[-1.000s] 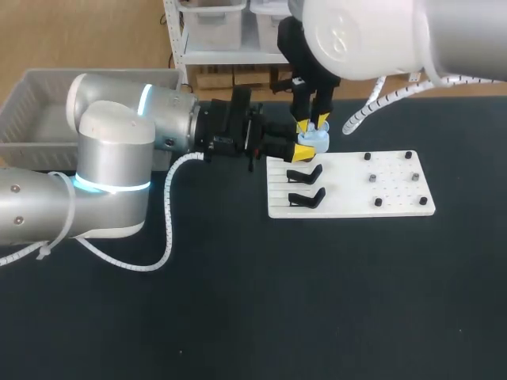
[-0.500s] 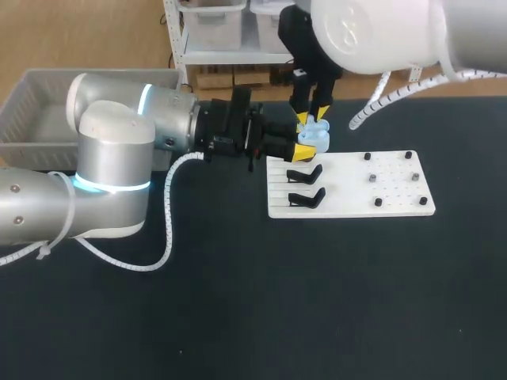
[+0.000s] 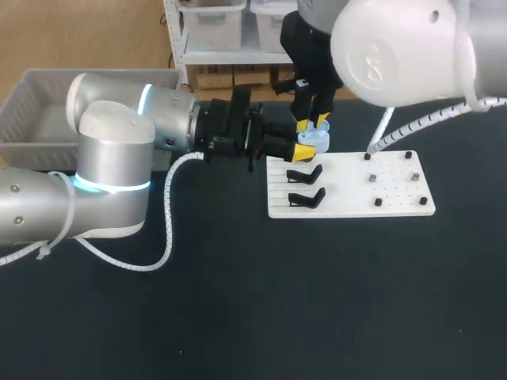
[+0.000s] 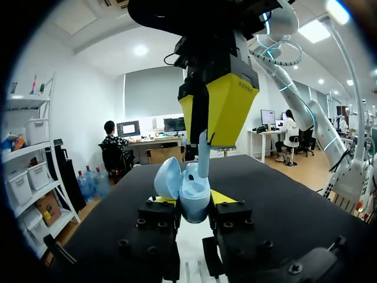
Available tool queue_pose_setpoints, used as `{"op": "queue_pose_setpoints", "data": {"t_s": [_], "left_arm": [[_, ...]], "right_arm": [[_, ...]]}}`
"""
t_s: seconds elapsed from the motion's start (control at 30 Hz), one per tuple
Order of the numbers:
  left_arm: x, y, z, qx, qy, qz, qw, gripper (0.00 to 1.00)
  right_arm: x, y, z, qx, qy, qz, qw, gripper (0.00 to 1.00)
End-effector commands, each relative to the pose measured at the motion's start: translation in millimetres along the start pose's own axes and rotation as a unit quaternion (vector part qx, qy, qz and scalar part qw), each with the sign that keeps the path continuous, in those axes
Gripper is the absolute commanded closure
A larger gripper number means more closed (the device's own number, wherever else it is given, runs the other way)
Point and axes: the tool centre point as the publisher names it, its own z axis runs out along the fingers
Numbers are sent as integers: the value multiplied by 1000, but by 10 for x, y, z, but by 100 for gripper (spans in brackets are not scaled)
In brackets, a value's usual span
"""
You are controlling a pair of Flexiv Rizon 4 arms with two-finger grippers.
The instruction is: Pick up each earbud case from the left stands, insert the matching earbuds, close the lid, and place the case in the box.
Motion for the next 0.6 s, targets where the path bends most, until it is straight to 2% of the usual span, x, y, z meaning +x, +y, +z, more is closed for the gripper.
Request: {"op": "queue_pose_setpoints", "data": {"t_s": [0.03,0.6], "left_arm": [[7,-11,-1,-2,-1,1,1000,100],[7,-11,-1,-2,-1,1,1000,100]], "right_arm": [[-5,2,44,1,-3,-1,1000,100],[-61,-52,118,7,6,4,1000,100]]}}
